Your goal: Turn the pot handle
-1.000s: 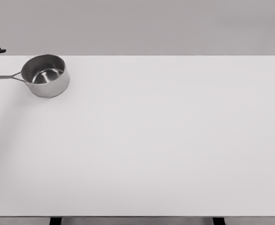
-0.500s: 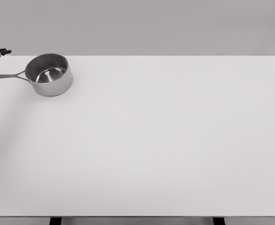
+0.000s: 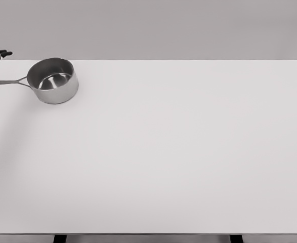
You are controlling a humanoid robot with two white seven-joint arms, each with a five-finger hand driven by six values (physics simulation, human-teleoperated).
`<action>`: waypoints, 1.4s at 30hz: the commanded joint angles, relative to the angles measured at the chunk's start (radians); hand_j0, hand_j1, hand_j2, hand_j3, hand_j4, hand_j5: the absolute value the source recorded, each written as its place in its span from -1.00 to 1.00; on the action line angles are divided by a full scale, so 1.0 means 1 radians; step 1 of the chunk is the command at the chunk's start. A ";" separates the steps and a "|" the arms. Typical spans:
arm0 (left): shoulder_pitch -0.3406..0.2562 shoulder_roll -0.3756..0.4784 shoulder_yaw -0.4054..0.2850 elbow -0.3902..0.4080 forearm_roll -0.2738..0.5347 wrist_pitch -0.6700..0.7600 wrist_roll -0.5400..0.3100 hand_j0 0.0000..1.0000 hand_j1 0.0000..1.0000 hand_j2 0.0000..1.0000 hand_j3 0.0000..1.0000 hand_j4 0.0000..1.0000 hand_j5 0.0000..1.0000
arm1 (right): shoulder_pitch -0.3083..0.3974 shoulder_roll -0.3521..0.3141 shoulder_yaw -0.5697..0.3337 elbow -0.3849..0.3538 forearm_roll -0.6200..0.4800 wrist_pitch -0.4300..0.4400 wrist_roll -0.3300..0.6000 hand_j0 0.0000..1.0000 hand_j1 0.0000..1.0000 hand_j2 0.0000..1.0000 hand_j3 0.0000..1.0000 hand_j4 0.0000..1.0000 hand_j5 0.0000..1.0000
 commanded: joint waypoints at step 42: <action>-0.112 -0.061 -0.004 0.145 -0.069 0.000 0.000 1.00 1.00 1.00 1.00 1.00 1.00 | 0.000 0.000 0.000 0.000 -0.001 0.000 0.000 1.00 1.00 1.00 1.00 1.00 1.00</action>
